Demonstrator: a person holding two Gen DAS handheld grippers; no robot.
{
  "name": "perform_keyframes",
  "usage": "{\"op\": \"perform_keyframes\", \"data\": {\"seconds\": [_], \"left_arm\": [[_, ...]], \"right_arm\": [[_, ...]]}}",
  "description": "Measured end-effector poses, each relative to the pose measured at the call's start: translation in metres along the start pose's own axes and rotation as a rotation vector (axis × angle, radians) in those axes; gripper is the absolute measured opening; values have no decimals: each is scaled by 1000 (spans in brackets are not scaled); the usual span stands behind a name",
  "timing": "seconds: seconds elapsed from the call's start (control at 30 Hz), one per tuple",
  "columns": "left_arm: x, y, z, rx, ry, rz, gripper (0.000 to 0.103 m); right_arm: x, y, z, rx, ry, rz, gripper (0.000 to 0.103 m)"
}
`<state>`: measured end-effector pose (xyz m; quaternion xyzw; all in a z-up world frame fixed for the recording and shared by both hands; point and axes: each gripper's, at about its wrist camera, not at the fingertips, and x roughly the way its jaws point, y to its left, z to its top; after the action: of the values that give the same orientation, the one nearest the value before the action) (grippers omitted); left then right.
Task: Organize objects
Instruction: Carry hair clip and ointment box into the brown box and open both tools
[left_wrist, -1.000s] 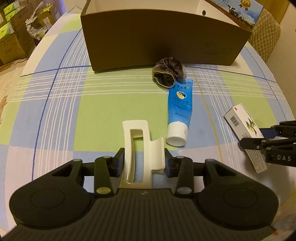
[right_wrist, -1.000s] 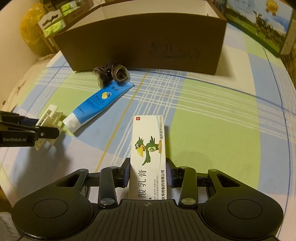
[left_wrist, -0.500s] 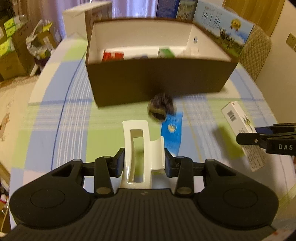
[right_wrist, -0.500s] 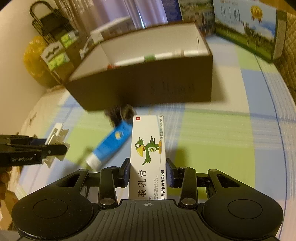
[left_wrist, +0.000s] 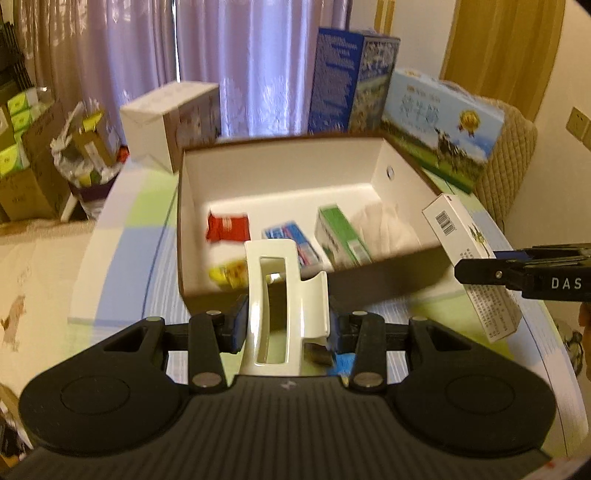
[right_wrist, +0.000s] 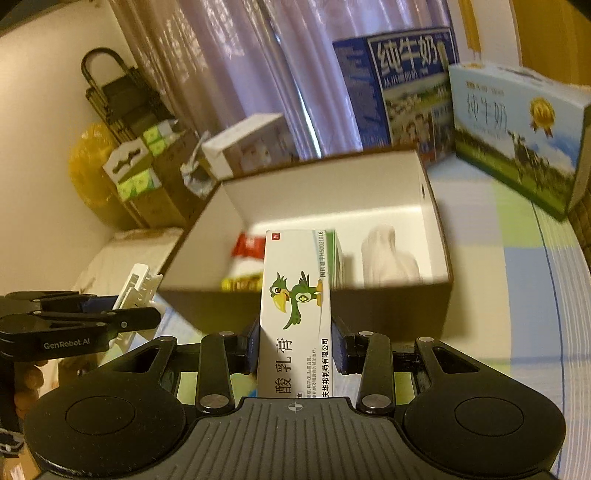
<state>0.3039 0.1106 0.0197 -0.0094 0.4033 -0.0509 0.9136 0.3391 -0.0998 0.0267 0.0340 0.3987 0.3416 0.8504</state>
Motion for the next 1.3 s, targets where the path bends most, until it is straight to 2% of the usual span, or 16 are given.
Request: {"op": "perform_keyframes", "data": {"seconds": [0.23, 0.57, 0.97, 1.3], "left_arm": [[29, 9, 46, 16, -31, 17, 36], [86, 15, 91, 39, 8, 21, 36], [149, 24, 106, 39, 89, 24, 36], [173, 26, 113, 35, 103, 24, 36]], "right_arm": [[25, -3, 43, -19, -33, -5, 35], [81, -22, 82, -25, -2, -45, 35], [148, -51, 93, 26, 81, -98, 35], [172, -69, 104, 78, 72, -140, 36]]}}
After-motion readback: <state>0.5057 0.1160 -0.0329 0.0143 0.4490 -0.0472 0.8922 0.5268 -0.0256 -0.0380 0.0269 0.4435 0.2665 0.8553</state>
